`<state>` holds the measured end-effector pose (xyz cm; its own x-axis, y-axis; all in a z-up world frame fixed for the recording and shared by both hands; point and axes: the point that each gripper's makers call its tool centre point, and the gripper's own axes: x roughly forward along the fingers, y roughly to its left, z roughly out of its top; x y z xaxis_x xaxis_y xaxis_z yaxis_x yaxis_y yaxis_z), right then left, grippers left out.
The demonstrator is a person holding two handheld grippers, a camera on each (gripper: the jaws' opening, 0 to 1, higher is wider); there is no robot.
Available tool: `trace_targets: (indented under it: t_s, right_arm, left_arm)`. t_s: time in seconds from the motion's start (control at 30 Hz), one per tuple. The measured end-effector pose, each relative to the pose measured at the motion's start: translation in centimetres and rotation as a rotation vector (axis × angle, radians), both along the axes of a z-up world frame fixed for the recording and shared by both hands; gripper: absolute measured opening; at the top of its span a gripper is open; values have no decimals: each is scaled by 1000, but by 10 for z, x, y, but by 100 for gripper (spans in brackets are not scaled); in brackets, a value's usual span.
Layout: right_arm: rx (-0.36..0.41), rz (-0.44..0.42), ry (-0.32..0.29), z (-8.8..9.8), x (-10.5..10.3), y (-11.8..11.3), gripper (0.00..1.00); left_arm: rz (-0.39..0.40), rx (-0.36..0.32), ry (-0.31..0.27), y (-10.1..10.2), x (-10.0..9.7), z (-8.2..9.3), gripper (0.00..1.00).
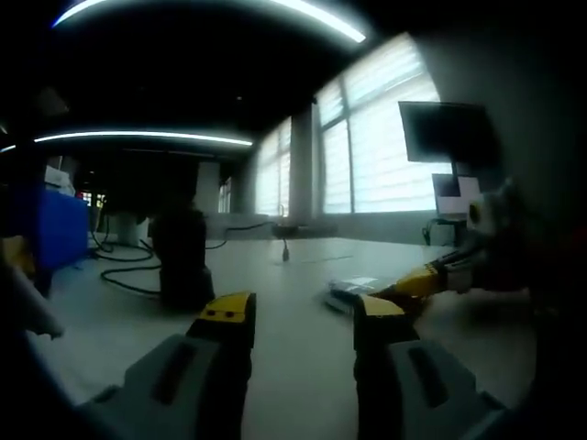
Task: Clip sheet goods on table flip sheet goods clip sheet goods scan sheet goods put sheet goods back to table
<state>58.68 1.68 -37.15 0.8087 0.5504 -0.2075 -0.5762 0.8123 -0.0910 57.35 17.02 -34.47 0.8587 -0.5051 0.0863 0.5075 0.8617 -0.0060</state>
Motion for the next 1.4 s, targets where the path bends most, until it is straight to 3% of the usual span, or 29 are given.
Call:
trace_targets:
  t_s: [0.27, 0.5, 0.8, 0.93, 1.17, 1.27, 1.4]
  right_arm:
    - [46, -23, -17, 13, -2, -6, 0]
    - [90, -41, -33, 27, -2, -10, 0]
    - [130, -56, -29, 35, -1, -17, 0]
    - [134, -61, -30, 35, -2, -18, 0]
    - [146, -70, -38, 40, -2, -22, 0]
    - [149, -71, -40, 40, -3, -22, 0]
    - [153, -72, -35, 39, -3, -22, 0]
  left_arm:
    - [-10, 5, -2, -2, -2, 0, 38]
    - [1, 23, -74, 2, -4, 11, 37]
    - [-7, 19, -48, -1, -5, 7, 37]
    - [-12, -16, -35, 0, -6, 7, 37]
    - [-35, 3, -36, -7, -10, 6, 26]
    - [-38, 7, -36, -7, -10, 5, 27]
    - [-37, 31, -48, -8, -10, 6, 35]
